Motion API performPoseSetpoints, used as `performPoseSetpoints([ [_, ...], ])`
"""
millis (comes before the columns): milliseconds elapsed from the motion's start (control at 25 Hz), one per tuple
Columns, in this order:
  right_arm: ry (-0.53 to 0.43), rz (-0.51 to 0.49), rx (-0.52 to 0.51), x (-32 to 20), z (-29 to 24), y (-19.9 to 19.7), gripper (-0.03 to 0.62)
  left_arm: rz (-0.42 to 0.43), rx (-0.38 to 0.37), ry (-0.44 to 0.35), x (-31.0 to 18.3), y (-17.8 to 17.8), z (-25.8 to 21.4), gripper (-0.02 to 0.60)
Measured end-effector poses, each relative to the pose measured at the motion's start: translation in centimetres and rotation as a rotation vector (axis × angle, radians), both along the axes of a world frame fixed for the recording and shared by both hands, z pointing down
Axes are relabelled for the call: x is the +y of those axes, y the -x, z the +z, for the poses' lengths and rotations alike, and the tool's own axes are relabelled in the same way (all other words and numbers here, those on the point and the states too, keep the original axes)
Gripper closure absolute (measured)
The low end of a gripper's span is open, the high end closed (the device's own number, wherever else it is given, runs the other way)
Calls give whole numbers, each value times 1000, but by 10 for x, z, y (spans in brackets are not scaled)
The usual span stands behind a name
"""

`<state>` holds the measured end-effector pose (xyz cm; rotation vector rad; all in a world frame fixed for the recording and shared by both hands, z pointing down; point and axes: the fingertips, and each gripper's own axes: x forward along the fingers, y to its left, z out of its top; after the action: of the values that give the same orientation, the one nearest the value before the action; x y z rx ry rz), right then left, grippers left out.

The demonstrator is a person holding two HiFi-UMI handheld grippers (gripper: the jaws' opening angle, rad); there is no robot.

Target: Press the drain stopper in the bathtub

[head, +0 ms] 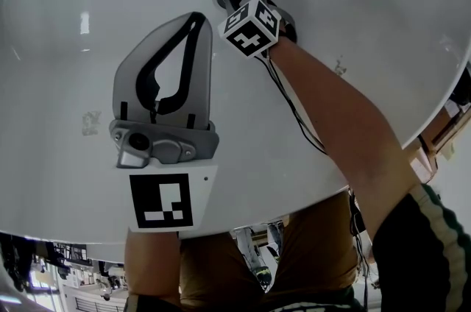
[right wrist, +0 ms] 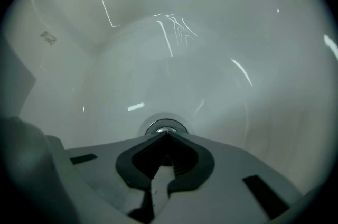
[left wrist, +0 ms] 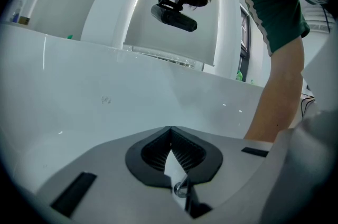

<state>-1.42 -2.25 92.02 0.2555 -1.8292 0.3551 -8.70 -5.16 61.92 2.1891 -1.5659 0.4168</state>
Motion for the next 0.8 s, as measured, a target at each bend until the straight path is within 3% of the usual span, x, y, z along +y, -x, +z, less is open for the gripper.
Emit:
performPoseSetpoints([
  [200, 33, 87, -41, -2, -11, -1, 577, 4, -29, 4, 1, 3, 2, 574],
  [600, 1, 20, -53, 4, -12, 2, 574, 18, -11, 7, 2, -1, 4, 574],
  [640, -9, 4, -53, 4, -13, 2, 561, 17, -10, 7, 1, -1, 4, 574],
  [680, -19, -6, -52, 4, -13, 1, 464, 16, -9, 9, 1, -1, 4, 574],
  [720, -26, -10, -49, 4, -13, 0, 410, 15, -6, 12, 2, -1, 5, 574],
  [800, -34, -22, -39, 5, -12, -3, 410, 14, 0, 14, 3, -1, 4, 575],
])
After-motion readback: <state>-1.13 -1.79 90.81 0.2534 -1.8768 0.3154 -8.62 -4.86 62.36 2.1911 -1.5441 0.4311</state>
